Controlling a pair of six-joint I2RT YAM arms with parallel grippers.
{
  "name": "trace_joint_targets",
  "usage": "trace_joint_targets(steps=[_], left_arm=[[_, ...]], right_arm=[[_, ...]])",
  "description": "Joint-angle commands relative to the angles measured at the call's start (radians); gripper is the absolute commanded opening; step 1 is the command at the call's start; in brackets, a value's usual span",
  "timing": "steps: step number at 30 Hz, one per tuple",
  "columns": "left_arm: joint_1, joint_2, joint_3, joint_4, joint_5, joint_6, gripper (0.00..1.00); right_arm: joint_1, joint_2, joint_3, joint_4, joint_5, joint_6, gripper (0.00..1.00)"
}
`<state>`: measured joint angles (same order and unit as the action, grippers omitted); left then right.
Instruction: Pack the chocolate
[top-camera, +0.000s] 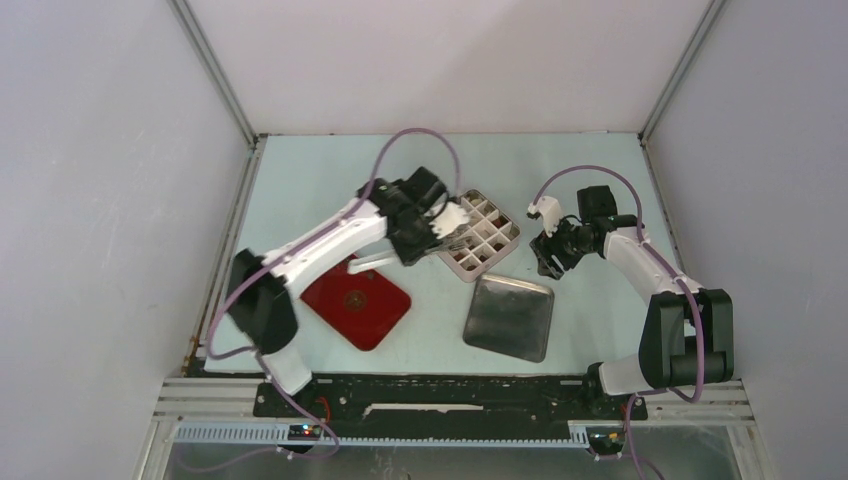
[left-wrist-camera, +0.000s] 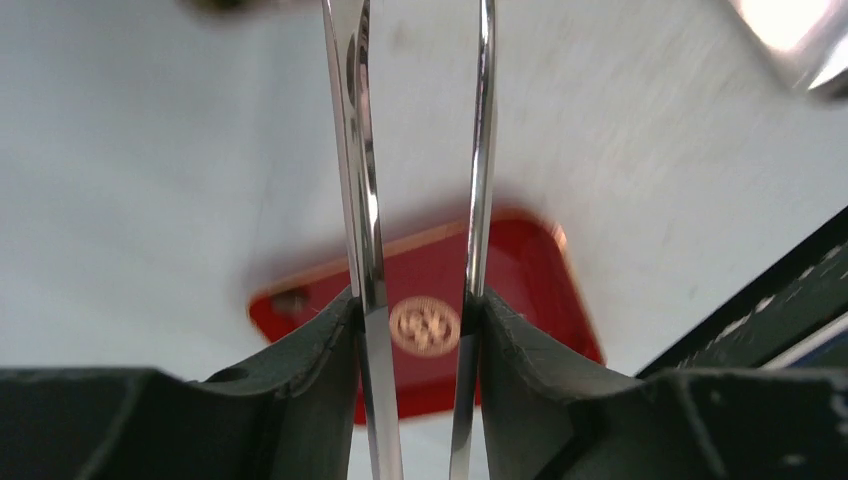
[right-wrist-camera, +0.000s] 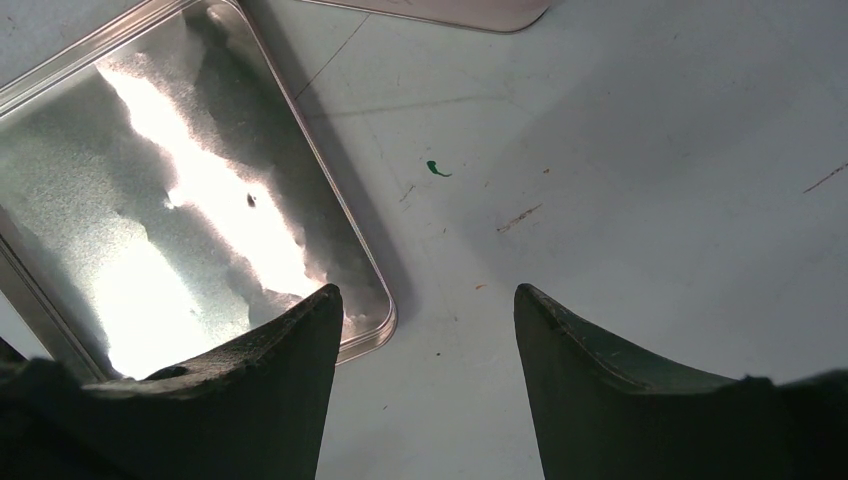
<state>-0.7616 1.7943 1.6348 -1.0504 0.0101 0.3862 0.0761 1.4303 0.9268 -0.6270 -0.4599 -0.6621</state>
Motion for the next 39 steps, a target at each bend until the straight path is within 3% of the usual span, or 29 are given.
trace_joint_targets(steps=[1,9,17,24,39], left_arm=[[0.104,-0.246,-0.219,0.017,-0.126,0.013,0.45],[0.339,-0.480,-0.488,-0.002,-0.136,-0.057,0.45],[0.542,-0.521,-0.561,-0.034,-0.050,-0.117,0.46],[0.597,-0.476,-0.570,-0.059,-0.053,-0.093,0.43],[0.608,-0.355,-0.589,-0.016,-0.085,-0.079,0.45]], right_arm=[[0.002,-0.008,0.024,0.005,-0.020,-0.001,0.67],[0.044,0.009,0.024,0.002,-0.005,-0.008,0.67],[0.059,0.018,0.024,0.004,0.006,-0.011,0.67],[0.060,0.016,0.024,0.004,0.008,-0.011,0.66],[0.056,0.015,0.024,0.001,0.006,-0.013,0.67]])
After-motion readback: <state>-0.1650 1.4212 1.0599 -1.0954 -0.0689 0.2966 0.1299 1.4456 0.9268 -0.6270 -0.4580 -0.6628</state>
